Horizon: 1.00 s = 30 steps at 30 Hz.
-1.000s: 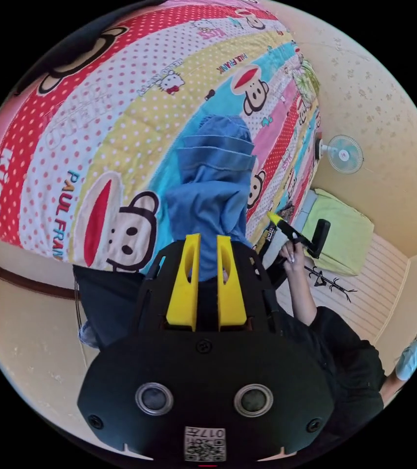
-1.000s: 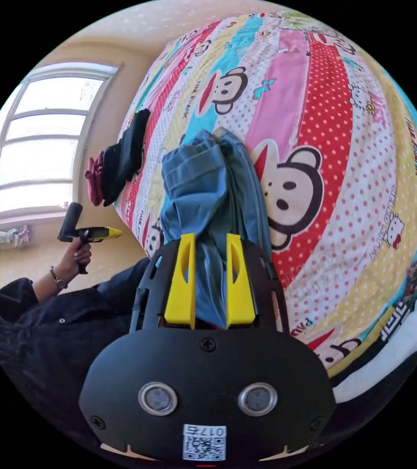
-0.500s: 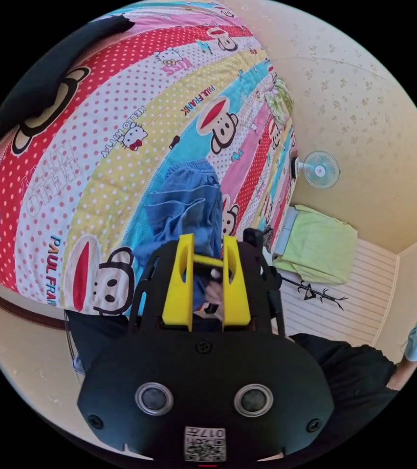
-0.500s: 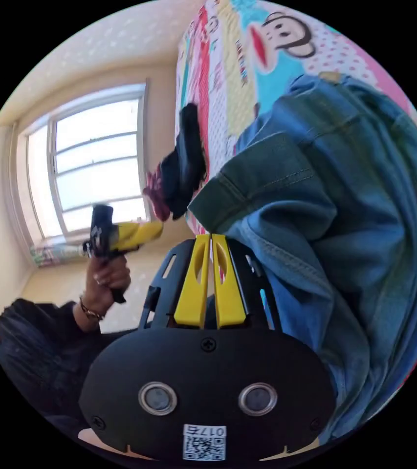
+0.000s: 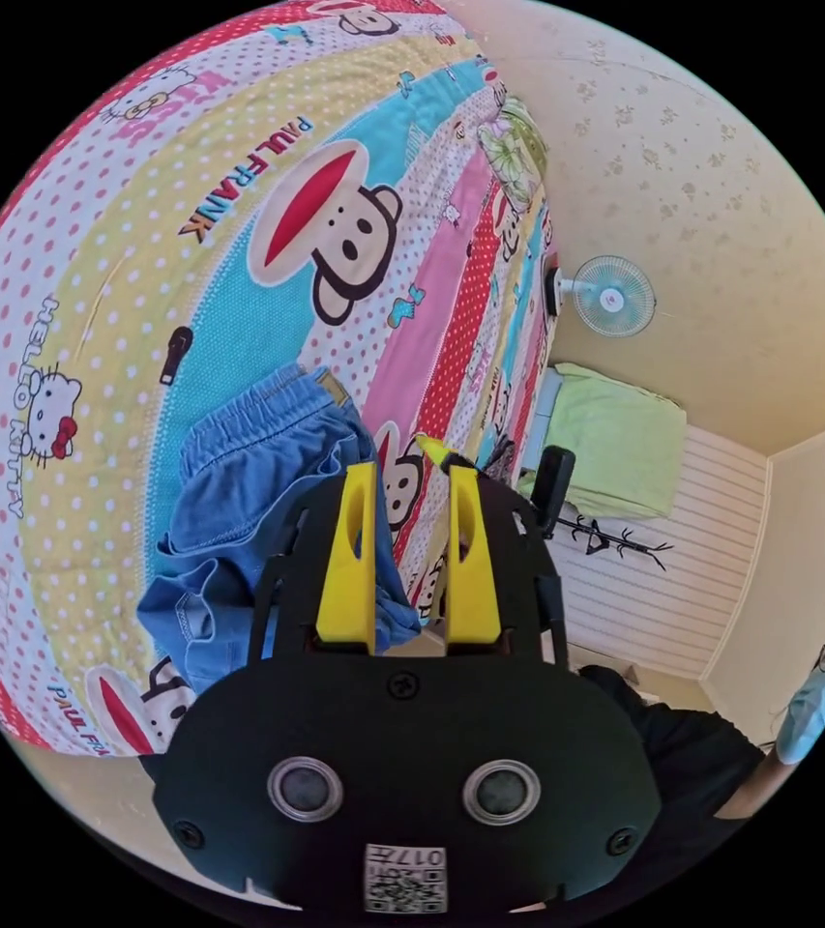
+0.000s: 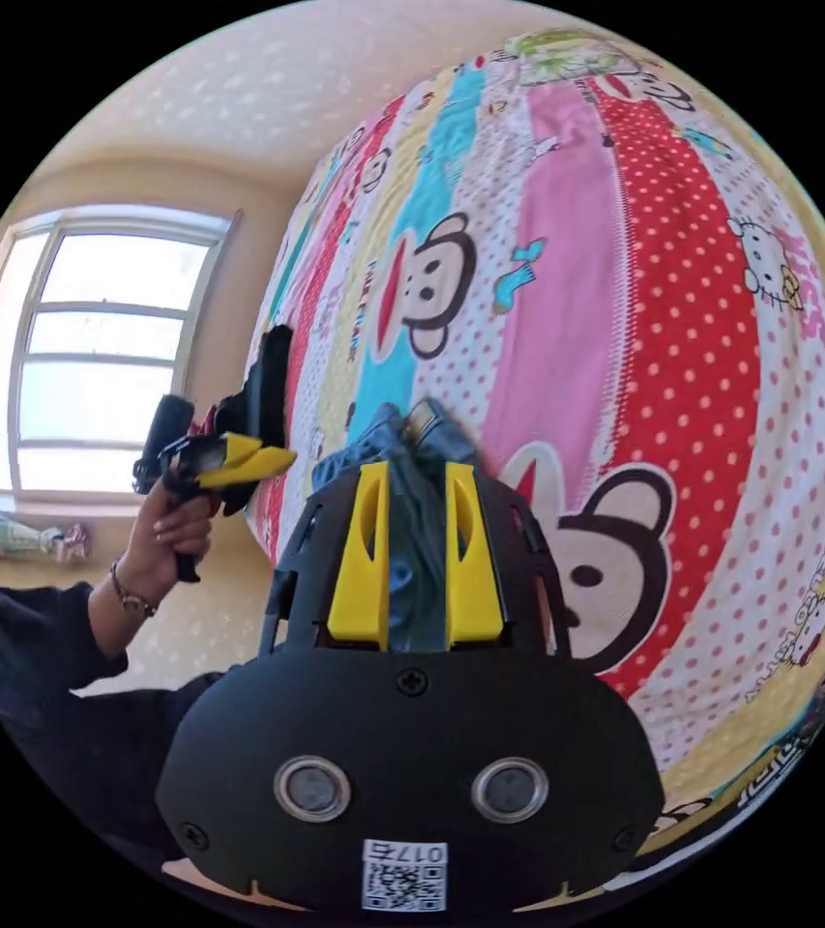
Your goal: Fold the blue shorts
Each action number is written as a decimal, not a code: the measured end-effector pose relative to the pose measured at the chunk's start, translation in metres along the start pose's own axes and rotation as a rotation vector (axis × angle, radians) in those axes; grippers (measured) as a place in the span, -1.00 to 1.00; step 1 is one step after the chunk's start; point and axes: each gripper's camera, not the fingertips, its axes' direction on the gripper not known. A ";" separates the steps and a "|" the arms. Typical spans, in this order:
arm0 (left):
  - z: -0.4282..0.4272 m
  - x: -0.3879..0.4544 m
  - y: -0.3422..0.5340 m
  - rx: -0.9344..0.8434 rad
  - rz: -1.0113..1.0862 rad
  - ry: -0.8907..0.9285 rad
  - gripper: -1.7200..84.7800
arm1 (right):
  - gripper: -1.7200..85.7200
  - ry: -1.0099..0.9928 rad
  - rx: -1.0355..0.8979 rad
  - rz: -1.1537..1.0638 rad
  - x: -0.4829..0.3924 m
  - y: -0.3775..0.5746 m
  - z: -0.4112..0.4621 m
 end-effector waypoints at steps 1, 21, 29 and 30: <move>0.005 0.002 0.001 -0.007 0.000 -0.022 -0.70 | -0.74 -0.001 -0.017 0.016 0.004 -0.005 0.007; -0.014 0.001 0.136 -0.009 0.078 0.019 -0.46 | -0.92 -0.510 0.261 -0.239 -0.147 0.226 -0.016; -0.012 0.039 0.211 0.022 0.285 0.226 -0.53 | -0.92 -0.806 0.420 -0.542 -0.219 0.314 -0.082; -0.013 0.041 0.223 0.024 0.304 0.195 -0.70 | -0.92 -0.860 0.440 -0.597 -0.232 0.331 -0.094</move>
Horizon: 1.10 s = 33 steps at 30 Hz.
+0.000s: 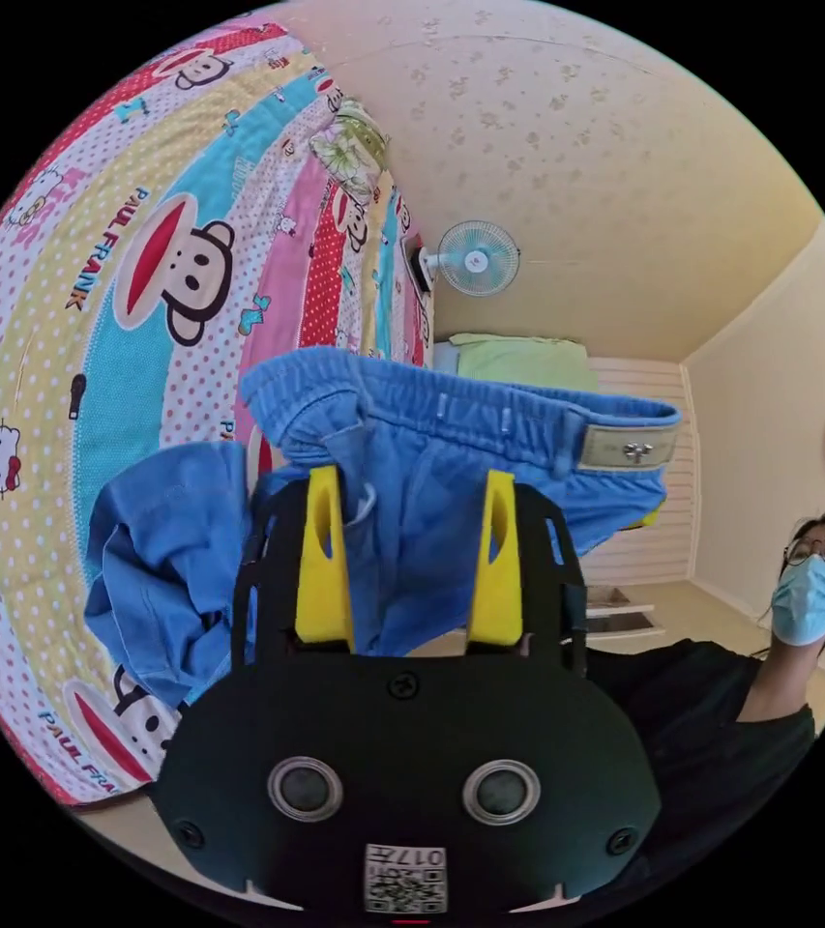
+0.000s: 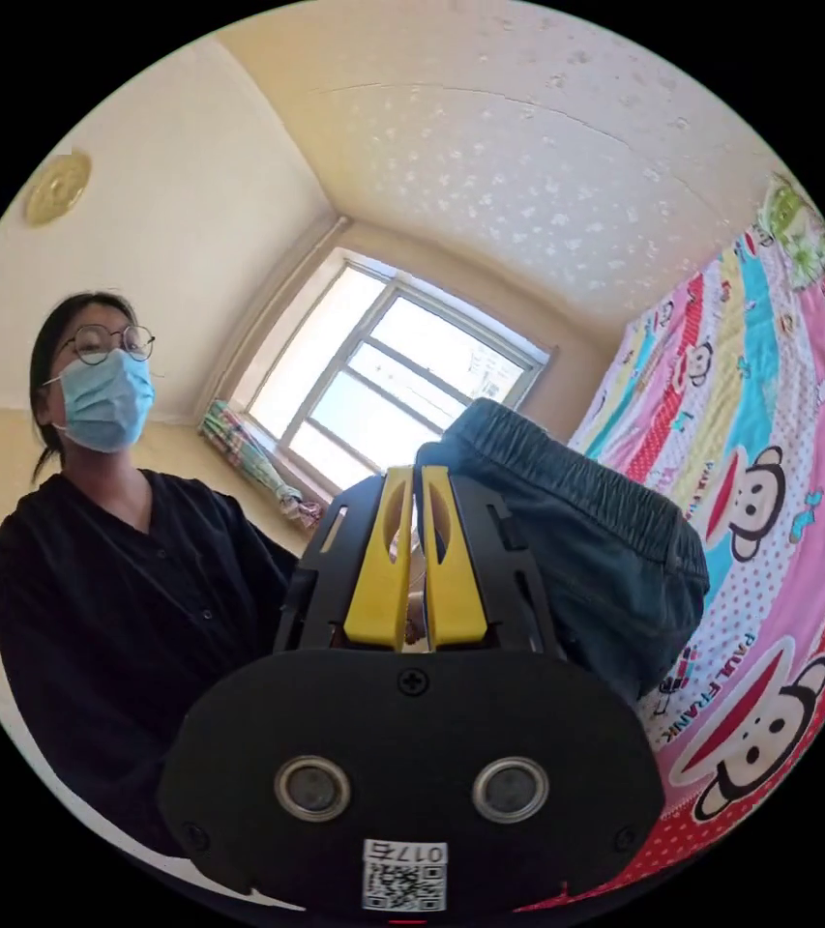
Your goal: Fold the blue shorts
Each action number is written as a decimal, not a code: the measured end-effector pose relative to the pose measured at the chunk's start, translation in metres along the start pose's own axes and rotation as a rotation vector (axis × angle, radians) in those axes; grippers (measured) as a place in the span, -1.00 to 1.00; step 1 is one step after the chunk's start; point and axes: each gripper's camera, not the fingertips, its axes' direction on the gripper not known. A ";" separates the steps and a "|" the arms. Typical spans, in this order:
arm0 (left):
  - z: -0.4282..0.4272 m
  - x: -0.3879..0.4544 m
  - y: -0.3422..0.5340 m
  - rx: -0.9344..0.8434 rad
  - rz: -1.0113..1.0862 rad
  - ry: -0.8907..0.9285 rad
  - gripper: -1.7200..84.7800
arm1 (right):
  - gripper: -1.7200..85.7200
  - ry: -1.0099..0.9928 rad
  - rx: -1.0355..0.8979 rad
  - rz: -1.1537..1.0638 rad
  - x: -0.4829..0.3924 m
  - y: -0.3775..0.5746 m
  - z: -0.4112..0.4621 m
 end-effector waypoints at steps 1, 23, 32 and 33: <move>-0.002 0.004 0.011 0.012 0.015 0.009 -0.82 | -0.92 -0.035 0.013 -0.032 -0.013 0.001 0.001; -0.281 0.406 0.309 0.814 1.173 0.156 -0.94 | -0.92 0.433 0.232 -0.901 -0.506 -0.002 0.114; -0.270 0.458 0.334 0.785 1.235 0.166 -0.95 | -0.93 0.678 0.447 -0.884 -0.565 0.007 0.150; -0.265 0.454 0.324 0.793 1.211 0.146 -0.95 | -0.93 0.719 0.444 -0.852 -0.556 -0.003 0.151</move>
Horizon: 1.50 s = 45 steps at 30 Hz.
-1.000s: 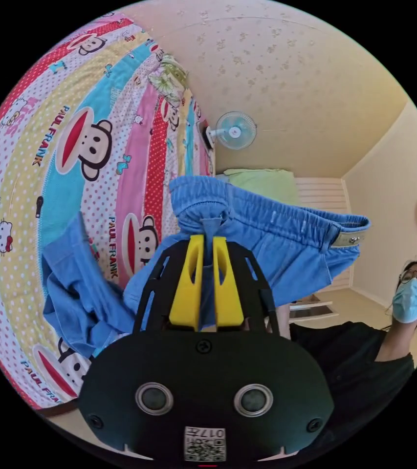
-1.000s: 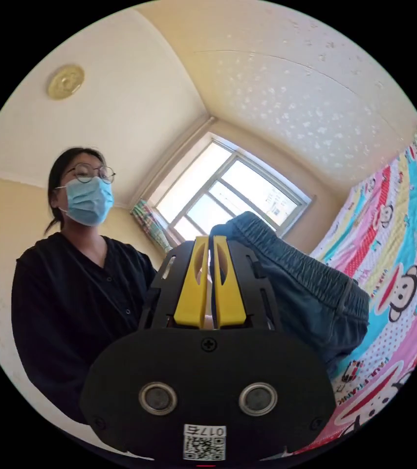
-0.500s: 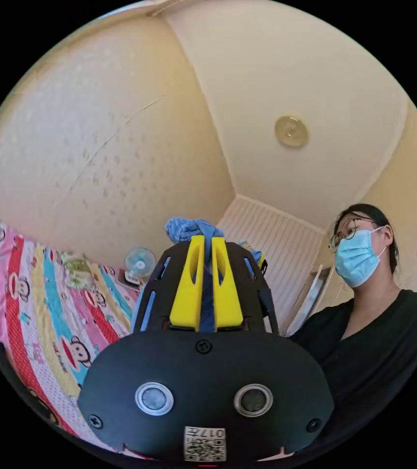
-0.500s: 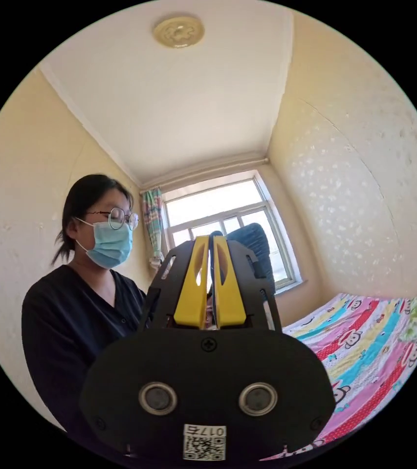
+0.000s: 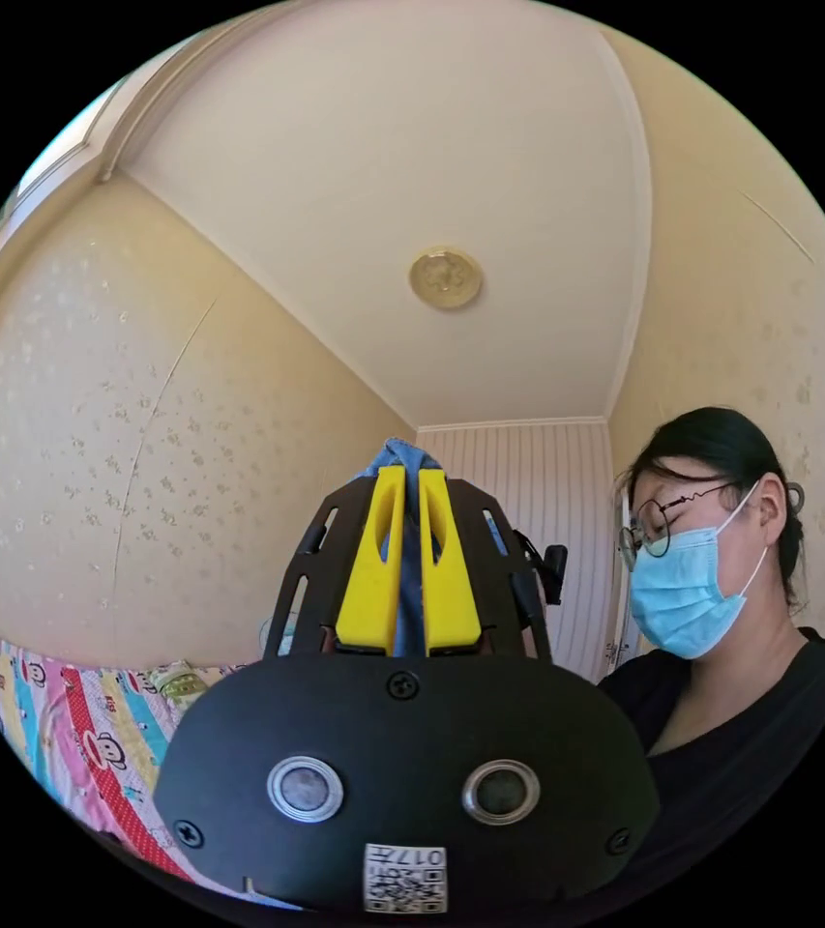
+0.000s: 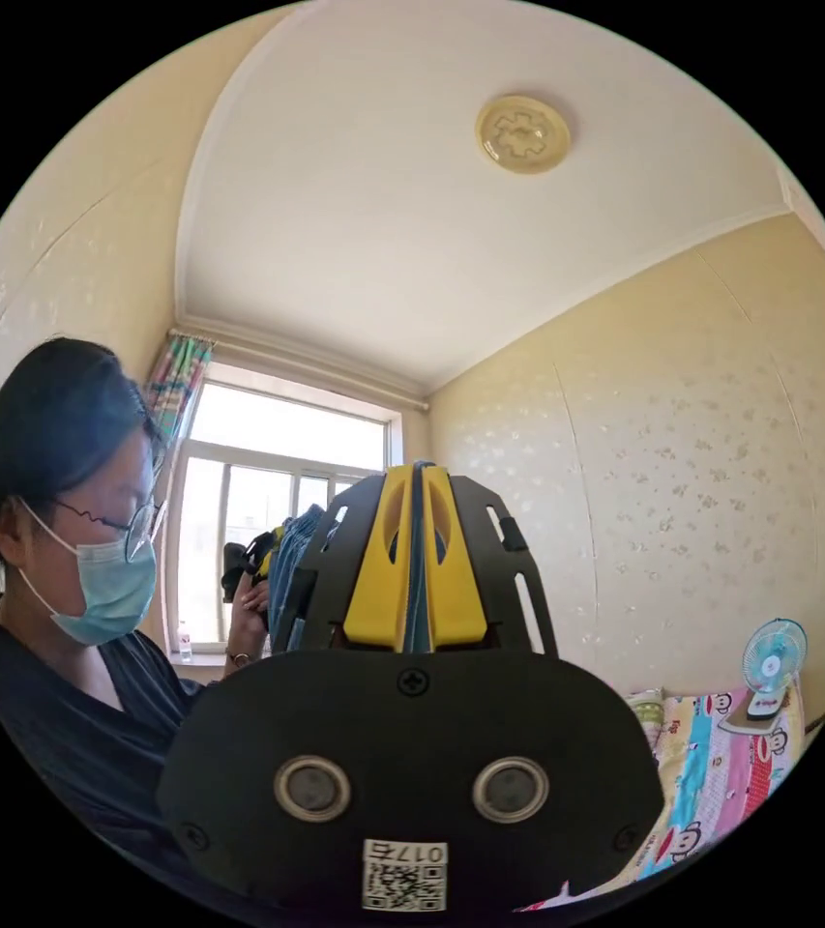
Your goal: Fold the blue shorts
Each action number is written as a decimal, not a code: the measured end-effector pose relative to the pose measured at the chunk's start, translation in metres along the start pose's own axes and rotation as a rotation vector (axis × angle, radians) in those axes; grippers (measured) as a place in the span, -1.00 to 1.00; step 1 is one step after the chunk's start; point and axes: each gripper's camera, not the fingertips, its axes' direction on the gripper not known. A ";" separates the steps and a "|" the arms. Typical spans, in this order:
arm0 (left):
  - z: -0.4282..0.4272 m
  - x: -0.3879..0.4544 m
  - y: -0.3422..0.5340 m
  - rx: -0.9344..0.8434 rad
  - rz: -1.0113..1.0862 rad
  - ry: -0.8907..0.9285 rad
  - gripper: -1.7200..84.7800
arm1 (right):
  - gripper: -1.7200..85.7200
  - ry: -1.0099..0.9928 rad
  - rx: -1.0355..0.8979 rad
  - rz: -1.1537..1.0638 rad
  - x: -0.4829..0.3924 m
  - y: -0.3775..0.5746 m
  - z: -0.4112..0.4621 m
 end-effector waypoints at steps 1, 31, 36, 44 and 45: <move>0.008 -0.015 0.008 -0.011 -0.025 -0.039 -0.95 | -0.93 0.022 -0.017 0.009 0.006 0.001 0.006; 0.109 -0.363 0.724 -1.642 -1.112 -0.450 -0.63 | -0.74 0.226 -1.425 1.163 0.457 0.706 0.041; 0.128 -0.385 0.761 -1.828 -1.078 -0.447 -0.59 | -0.73 0.057 -1.571 1.262 0.467 0.750 0.012; 0.138 -0.400 0.729 -1.751 -1.284 -0.136 -0.89 | -0.92 -0.652 -1.271 1.451 0.547 0.728 -0.023; 0.126 -0.395 0.724 -1.775 -1.301 -0.172 -0.89 | -0.92 -0.647 -1.265 1.437 0.559 0.722 -0.034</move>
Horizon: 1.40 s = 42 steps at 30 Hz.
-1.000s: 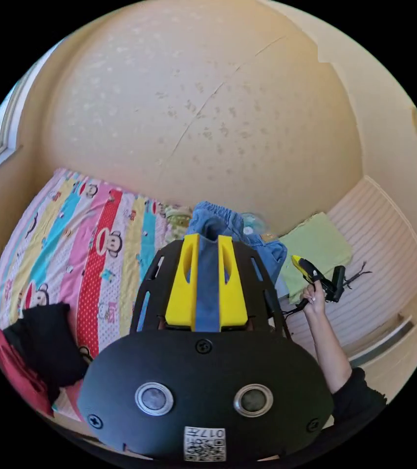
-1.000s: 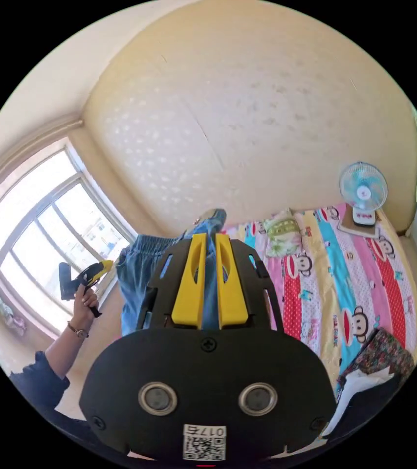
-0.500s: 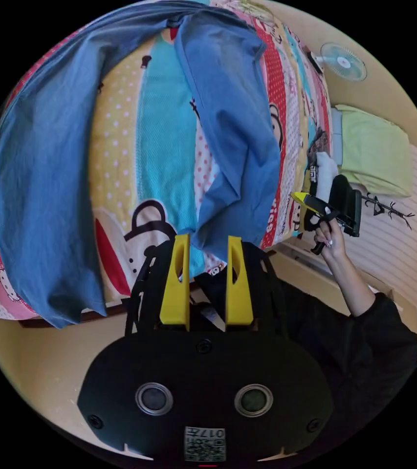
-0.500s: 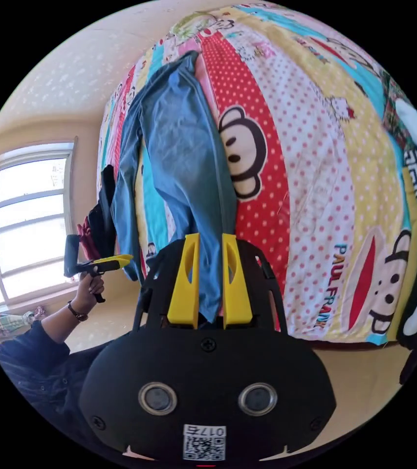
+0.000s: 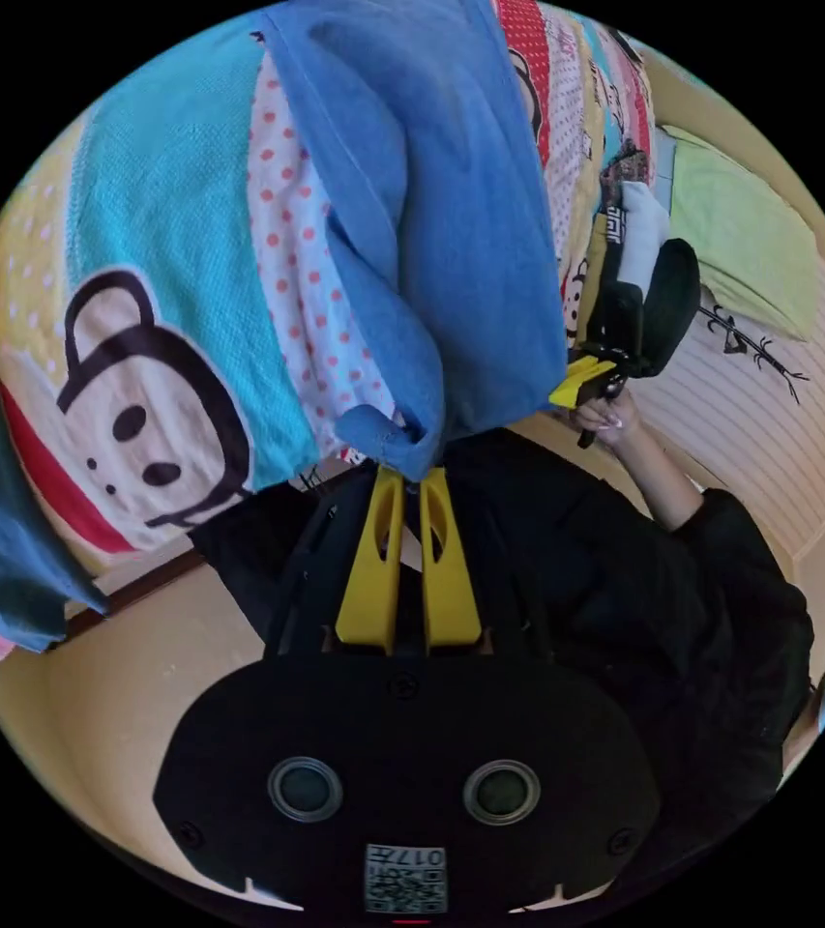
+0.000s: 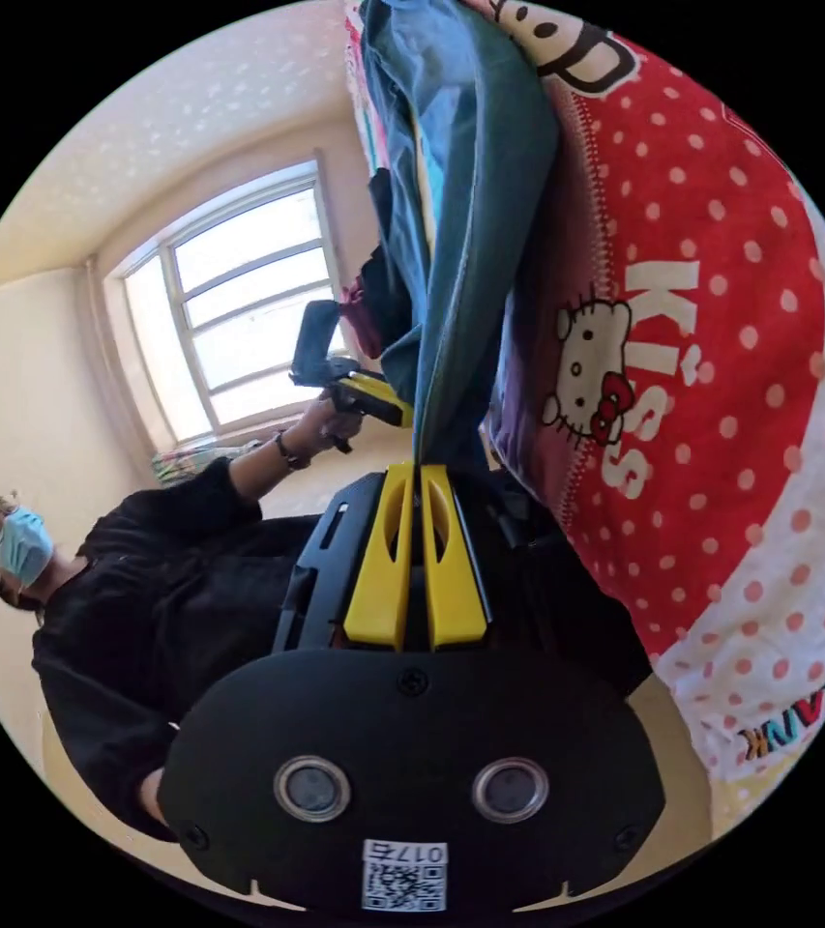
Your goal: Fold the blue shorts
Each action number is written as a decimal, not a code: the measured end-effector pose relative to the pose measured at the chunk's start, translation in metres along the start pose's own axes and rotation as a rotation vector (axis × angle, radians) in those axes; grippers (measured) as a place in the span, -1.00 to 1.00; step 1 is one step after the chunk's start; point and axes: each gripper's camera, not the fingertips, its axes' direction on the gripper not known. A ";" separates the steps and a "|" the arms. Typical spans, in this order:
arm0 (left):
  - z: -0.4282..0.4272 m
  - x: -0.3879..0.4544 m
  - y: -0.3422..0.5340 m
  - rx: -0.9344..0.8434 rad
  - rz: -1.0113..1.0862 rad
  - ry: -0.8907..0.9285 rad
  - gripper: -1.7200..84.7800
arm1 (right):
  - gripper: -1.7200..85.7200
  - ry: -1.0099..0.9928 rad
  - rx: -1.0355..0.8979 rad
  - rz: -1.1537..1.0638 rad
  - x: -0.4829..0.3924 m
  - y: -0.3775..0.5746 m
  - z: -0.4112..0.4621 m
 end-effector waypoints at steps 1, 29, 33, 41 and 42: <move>0.001 -0.012 0.012 0.000 -0.066 0.030 -0.89 | -0.93 0.035 0.004 0.011 0.001 0.004 -0.007; -0.122 0.028 -0.026 0.074 0.027 -0.035 -0.97 | -0.92 0.027 -0.326 -0.119 -0.047 -0.068 -0.071; -0.135 0.009 0.013 0.221 0.017 0.093 -0.98 | -0.91 0.140 -0.170 0.017 -0.039 -0.097 -0.144; -0.162 -0.032 0.038 0.267 0.136 0.159 -0.98 | -0.73 0.142 0.396 -0.010 -0.070 -0.259 -0.257; -0.165 -0.039 0.042 0.269 0.155 0.169 -0.98 | -0.71 0.090 0.503 -0.015 -0.065 -0.280 -0.264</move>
